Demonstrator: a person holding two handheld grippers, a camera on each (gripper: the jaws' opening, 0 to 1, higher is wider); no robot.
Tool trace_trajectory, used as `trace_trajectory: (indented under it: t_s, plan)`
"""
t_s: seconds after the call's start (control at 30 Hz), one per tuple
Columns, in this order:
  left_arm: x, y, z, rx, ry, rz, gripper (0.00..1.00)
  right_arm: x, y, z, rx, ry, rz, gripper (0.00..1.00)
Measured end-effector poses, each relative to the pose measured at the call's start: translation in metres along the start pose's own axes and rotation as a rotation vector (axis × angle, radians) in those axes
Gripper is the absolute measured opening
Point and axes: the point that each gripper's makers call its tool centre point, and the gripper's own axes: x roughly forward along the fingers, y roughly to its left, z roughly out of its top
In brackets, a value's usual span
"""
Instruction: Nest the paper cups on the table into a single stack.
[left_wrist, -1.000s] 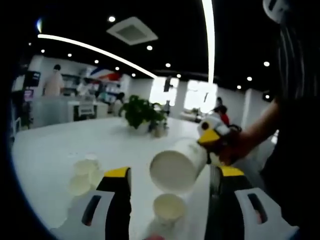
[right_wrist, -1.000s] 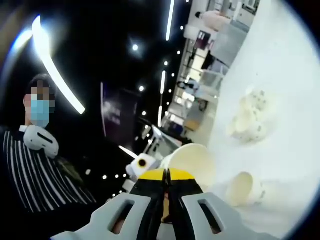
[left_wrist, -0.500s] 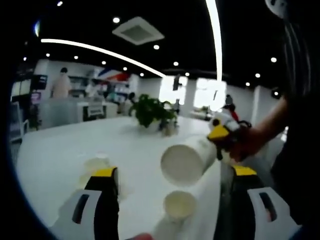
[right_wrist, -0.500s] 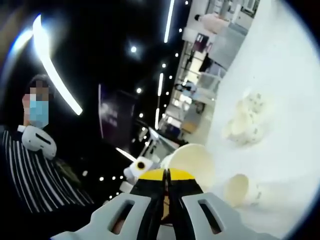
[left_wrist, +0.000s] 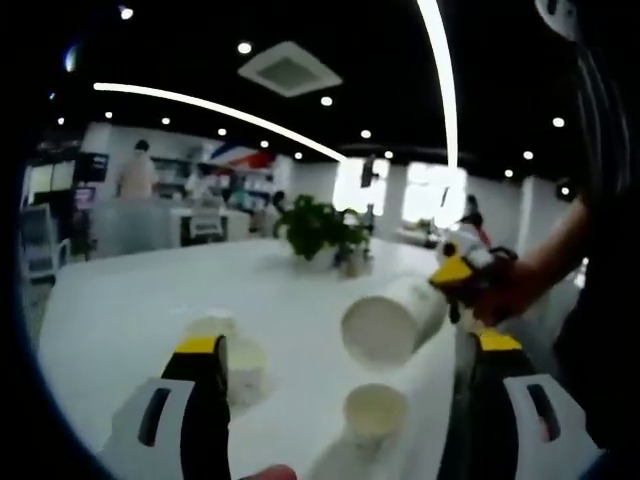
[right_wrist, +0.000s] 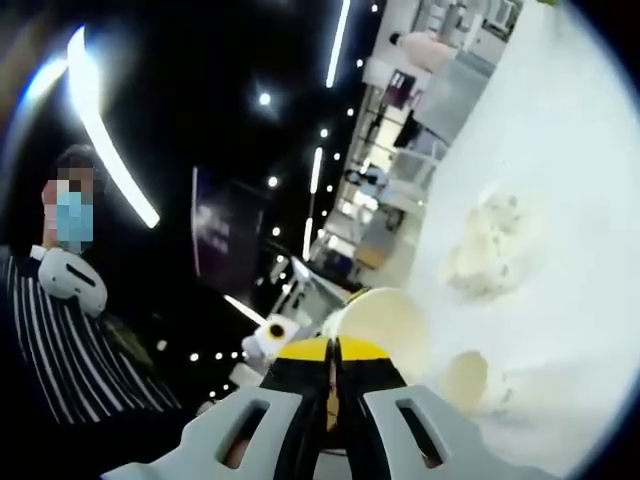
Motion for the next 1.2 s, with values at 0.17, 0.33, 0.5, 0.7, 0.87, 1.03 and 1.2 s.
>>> trace_trajectory:
  t_s: [0.17,0.33,0.5,0.7,0.87,1.03,1.2]
  plan:
    - [-0.001,0.006,-0.006,-0.006,0.015,0.024,0.99,0.003,0.006,0.011,-0.115,0.021,-0.031,0.0]
    - [-0.003,0.013,-0.008,0.008,0.019,0.065,0.99,0.0,-0.003,0.011,-0.261,0.144,-0.139,0.0]
    - [-0.006,0.024,-0.01,0.006,0.025,0.109,0.99,-0.003,-0.009,0.006,-0.428,0.274,-0.219,0.0]
    - [-0.01,0.031,-0.017,0.0,0.045,0.146,0.99,0.003,-0.001,-0.001,-0.512,0.357,-0.236,0.0]
    - [-0.015,0.037,-0.024,-0.011,0.059,0.168,0.99,0.004,-0.002,-0.005,-0.656,0.466,-0.267,0.0]
    - [-0.022,0.044,-0.027,-0.021,0.065,0.198,0.99,0.005,-0.006,-0.006,-0.759,0.538,-0.29,0.0]
    - [-0.024,0.045,-0.029,-0.023,0.074,0.205,0.99,0.002,-0.012,-0.009,-0.873,0.623,-0.306,0.0]
